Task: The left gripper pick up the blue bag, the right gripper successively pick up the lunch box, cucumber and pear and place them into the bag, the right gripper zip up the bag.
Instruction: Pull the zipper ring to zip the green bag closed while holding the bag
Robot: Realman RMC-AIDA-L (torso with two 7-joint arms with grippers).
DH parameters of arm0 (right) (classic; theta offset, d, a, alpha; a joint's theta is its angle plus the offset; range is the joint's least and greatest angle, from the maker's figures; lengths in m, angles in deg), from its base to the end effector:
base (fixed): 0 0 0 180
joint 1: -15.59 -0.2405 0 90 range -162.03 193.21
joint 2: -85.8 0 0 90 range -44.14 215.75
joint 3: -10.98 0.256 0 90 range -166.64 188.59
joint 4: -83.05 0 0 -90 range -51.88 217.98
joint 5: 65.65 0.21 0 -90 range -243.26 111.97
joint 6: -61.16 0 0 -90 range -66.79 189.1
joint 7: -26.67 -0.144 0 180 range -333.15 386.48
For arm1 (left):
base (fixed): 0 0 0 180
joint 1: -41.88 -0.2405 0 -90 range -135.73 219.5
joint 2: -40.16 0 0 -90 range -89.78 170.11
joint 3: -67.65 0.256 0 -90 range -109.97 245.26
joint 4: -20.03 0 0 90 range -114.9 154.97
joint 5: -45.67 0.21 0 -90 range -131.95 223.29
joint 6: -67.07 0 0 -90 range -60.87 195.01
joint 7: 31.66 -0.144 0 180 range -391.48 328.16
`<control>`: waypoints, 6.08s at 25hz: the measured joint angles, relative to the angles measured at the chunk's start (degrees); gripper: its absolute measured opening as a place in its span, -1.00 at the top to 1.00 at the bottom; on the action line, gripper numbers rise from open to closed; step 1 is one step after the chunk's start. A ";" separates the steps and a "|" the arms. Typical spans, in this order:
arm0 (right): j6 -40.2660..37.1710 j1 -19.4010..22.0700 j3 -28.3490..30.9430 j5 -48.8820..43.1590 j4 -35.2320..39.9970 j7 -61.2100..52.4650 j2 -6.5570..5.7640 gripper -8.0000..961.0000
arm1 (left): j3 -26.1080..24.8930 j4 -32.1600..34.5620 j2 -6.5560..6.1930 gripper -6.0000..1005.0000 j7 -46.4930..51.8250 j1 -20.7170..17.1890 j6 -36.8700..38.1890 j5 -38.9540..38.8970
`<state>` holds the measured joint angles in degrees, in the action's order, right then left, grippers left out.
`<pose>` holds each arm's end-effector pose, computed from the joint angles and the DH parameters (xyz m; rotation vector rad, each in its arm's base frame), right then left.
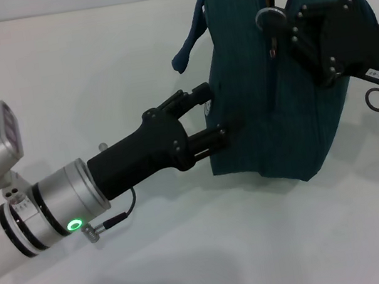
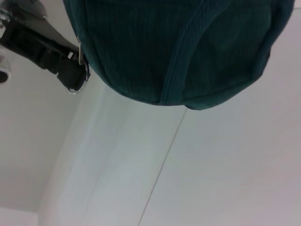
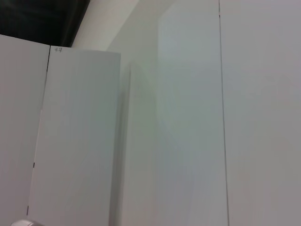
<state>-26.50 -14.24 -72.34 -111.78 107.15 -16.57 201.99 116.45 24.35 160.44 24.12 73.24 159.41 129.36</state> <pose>0.1950 0.3309 -0.0152 -2.3717 0.0309 1.2996 -0.2393 0.2836 -0.0658 -2.4780 -0.7225 -1.3253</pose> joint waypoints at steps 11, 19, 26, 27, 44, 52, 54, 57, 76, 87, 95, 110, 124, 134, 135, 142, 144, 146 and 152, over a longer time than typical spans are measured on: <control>0.70 -0.25 0.00 0.00 0.00 0.00 0.00 0.96 | 0.07 -0.07 0.10 -0.53 1.84 1.59 -1.35 -0.25; 0.74 -0.55 0.00 0.05 -0.05 0.00 0.00 0.96 | 0.06 0.28 0.11 0.04 1.36 1.64 -1.46 0.05; 0.92 -0.69 0.00 0.09 0.00 0.00 0.00 0.96 | 0.13 0.50 0.00 0.36 0.23 1.75 -1.50 0.92; 0.92 -0.70 0.00 0.09 0.00 0.00 0.00 0.96 | 0.13 0.52 -0.01 0.41 0.10 1.81 -1.58 1.06; 0.90 -0.78 0.40 3.53 0.15 -0.56 -0.09 0.96 | 3.53 0.57 -0.31 0.85 0.10 1.20 -6.96 3.43; 3.78 -1.42 0.40 4.10 -0.05 -1.74 -0.09 0.96 | 6.25 2.10 -0.53 0.86 0.06 -0.40 -8.53 5.58; 4.81 -1.84 0.29 4.11 -0.36 -2.64 -0.08 0.96 | 7.06 2.69 -0.53 0.86 0.18 -0.57 -8.37 5.86; 5.96 -2.05 0.17 4.14 -0.40 -4.09 -0.09 0.96 | 9.31 3.40 -0.56 0.86 0.47 -0.58 -8.00 5.98; 8.65 -2.48 0.54 5.52 0.21 -10.44 -0.54 0.96 | 11.14 6.01 -1.06 0.86 0.62 -2.12 -4.54 10.04; 12.65 -3.63 0.44 5.32 -0.28 -10.53 -0.60 0.96 | 11.26 7.07 -1.19 0.86 0.49 -1.66 -1.53 15.44; 13.32 -4.59 0.01 5.04 -0.17 -9.95 -0.43 0.96 | 10.11 8.04 -0.95 0.87 0.37 -2.68 -1.51 16.33; 11.42 -5.19 0.16 5.55 -0.10 -13.31 -0.27 0.97 | -5.45 12.78 -0.73 0.87 -0.67 -9.79 -4.55 15.25; 13.71 -6.00 0.51 7.03 -0.37 -12.96 -0.26 0.97 | -6.42 13.17 -0.57 0.45 -1.86 -12.43 -4.27 6.48; 14.43 -6.10 0.53 7.03 -0.37 -12.93 -0.17 0.97 | -5.53 30.62 -0.89 -0.30 16.90 -12.15 -1.47 6.56; 14.45 -6.10 0.54 7.04 -0.42 -12.97 -0.17 0.97 | -4.60 34.94 -0.92 -0.37 21.82 -11.54 -1.24 7.62; 14.47 -5.83 0.53 7.64 -1.26 -12.98 -0.17 0.97 | 6.62 72.35 -0.82 -0.76 67.03 -3.13 -1.30 24.19; 14.47 -5.77 0.53 7.89 -1.47 -12.95 -0.18 0.97 | 11.09 79.32 -0.85 -0.76 76.64 -1.21 -1.95 28.94; 14.47 -5.82 0.52 8.18 -1.71 -12.91 -0.18 0.97 | 15.37 84.57 -0.75 -0.76 85.54 0.97 -2.91 34.78; 14.46 -5.88 0.53 8.28 -1.79 -12.87 -0.22 0.97 | 24.08 88.26 -0.68 -0.76 97.61 5.38 -4.76 41.09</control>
<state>-12.04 -20.12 -71.82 -103.50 105.36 -29.45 201.77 140.53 112.61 159.76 121.73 78.62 154.65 170.44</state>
